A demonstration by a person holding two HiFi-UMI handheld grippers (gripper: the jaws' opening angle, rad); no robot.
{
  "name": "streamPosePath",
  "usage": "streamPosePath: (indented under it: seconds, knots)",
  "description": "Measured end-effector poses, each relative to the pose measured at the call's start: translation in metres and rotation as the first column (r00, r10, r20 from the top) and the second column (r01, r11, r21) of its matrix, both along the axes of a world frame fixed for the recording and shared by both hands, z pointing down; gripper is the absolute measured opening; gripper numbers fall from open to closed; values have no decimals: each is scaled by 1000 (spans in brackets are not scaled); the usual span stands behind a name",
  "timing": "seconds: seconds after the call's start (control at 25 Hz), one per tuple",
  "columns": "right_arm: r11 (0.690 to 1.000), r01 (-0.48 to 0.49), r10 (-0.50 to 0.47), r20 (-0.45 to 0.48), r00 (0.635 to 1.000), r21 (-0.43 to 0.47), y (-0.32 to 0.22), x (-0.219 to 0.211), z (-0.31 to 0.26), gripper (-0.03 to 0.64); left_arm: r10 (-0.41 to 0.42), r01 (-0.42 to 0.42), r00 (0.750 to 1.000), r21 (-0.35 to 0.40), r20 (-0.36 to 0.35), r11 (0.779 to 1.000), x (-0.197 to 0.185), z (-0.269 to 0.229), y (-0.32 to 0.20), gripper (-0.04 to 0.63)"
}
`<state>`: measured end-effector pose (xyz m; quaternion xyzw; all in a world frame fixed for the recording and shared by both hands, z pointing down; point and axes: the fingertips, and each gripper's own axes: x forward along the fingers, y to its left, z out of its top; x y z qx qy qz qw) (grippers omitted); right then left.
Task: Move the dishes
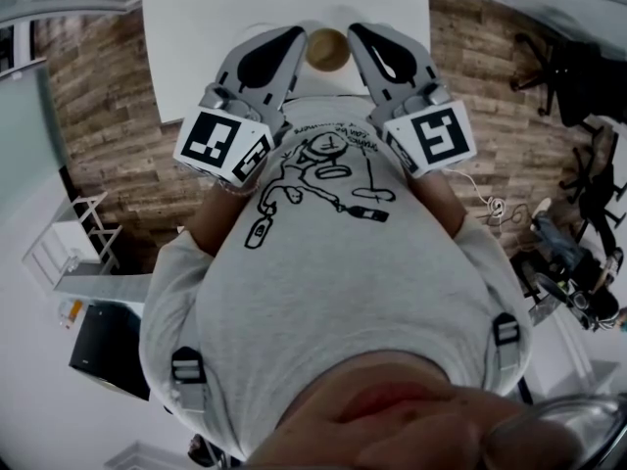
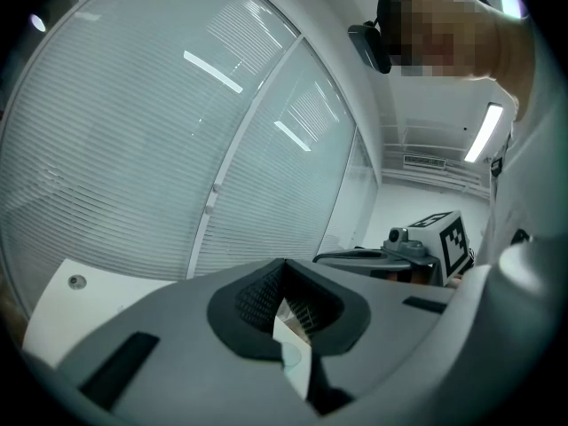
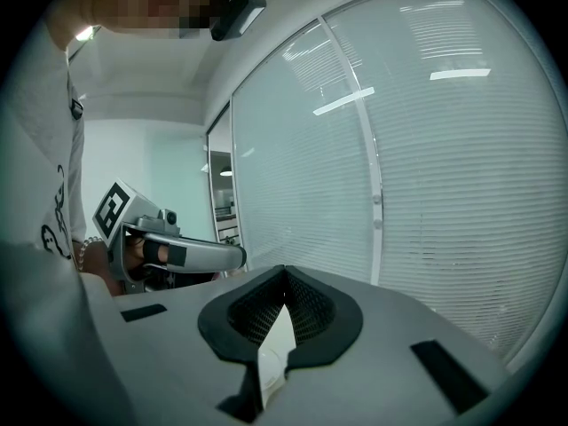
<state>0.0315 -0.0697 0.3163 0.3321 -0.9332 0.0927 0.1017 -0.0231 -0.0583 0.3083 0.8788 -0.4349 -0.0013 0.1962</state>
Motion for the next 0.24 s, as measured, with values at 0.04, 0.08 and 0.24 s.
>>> streamPosePath:
  seconds: [0.04, 0.08, 0.24]
  knots:
    - [1000, 1, -1, -1, 1000, 1, 0, -1, 0, 35, 1, -1, 1000, 0, 1, 1000, 0, 0, 0, 3]
    - [1000, 4, -4, -5, 1000, -1, 0, -1, 1, 35, 2, -2, 1000, 1, 2, 1000, -1, 0, 0, 3]
    - [1000, 8, -9, -13, 1000, -7, 4, -5, 1, 35, 2, -2, 1000, 3, 5, 1000, -4, -1, 2, 3]
